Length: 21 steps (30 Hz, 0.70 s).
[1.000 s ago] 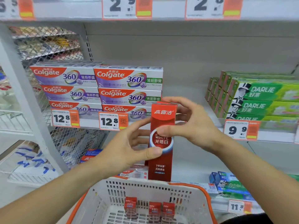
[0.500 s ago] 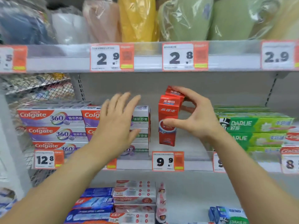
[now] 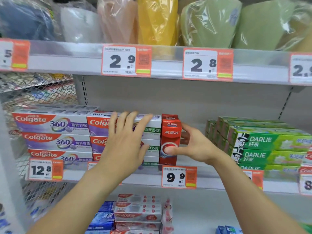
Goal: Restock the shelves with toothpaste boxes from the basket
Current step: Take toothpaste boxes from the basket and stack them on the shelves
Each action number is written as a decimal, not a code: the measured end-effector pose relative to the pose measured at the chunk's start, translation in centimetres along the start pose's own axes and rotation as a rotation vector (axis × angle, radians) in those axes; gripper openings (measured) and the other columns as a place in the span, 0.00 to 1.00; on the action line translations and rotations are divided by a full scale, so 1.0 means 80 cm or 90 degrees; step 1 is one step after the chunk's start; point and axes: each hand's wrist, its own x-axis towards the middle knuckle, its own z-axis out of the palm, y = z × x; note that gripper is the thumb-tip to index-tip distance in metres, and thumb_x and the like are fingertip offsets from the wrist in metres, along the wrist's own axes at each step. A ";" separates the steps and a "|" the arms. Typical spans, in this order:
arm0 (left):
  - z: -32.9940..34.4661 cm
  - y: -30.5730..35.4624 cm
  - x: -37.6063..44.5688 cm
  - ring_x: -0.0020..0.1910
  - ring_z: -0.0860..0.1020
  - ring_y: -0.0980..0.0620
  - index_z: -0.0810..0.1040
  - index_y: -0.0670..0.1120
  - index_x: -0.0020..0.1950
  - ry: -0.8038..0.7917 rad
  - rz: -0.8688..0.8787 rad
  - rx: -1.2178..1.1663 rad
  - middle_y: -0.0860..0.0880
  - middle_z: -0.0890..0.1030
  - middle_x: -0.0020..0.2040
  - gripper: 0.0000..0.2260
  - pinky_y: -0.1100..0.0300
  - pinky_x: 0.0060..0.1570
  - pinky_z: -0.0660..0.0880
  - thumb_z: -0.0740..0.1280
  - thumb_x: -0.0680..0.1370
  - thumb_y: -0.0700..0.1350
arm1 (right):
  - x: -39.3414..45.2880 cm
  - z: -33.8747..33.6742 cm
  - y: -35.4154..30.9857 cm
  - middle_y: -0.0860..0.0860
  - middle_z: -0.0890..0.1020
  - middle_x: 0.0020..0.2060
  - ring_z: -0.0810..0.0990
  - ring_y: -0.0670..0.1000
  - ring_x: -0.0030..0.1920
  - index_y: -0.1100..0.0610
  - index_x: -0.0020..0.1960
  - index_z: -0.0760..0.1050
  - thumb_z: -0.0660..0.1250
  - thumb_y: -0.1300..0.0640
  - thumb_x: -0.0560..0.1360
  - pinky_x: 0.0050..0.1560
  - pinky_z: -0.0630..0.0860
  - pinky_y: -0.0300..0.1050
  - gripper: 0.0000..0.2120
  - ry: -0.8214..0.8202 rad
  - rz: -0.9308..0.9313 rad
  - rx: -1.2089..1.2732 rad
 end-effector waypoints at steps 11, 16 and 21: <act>0.000 0.003 0.003 0.72 0.62 0.41 0.61 0.54 0.75 -0.004 -0.016 -0.014 0.44 0.69 0.70 0.34 0.39 0.76 0.51 0.72 0.73 0.54 | 0.004 0.005 0.012 0.49 0.84 0.57 0.84 0.48 0.56 0.46 0.72 0.69 0.83 0.48 0.62 0.62 0.79 0.54 0.41 -0.003 0.073 0.057; 0.000 0.006 0.001 0.72 0.64 0.40 0.62 0.53 0.75 -0.003 -0.024 -0.014 0.44 0.69 0.71 0.33 0.37 0.76 0.52 0.71 0.74 0.55 | -0.004 0.008 0.008 0.52 0.80 0.62 0.85 0.53 0.54 0.46 0.75 0.65 0.83 0.46 0.61 0.49 0.84 0.52 0.46 -0.013 0.130 0.019; -0.001 0.008 0.001 0.73 0.63 0.40 0.62 0.53 0.75 -0.005 -0.031 -0.022 0.44 0.69 0.71 0.33 0.38 0.77 0.50 0.71 0.74 0.55 | -0.013 0.011 0.005 0.48 0.82 0.58 0.86 0.48 0.47 0.44 0.73 0.66 0.79 0.42 0.65 0.43 0.85 0.48 0.41 -0.007 0.106 -0.036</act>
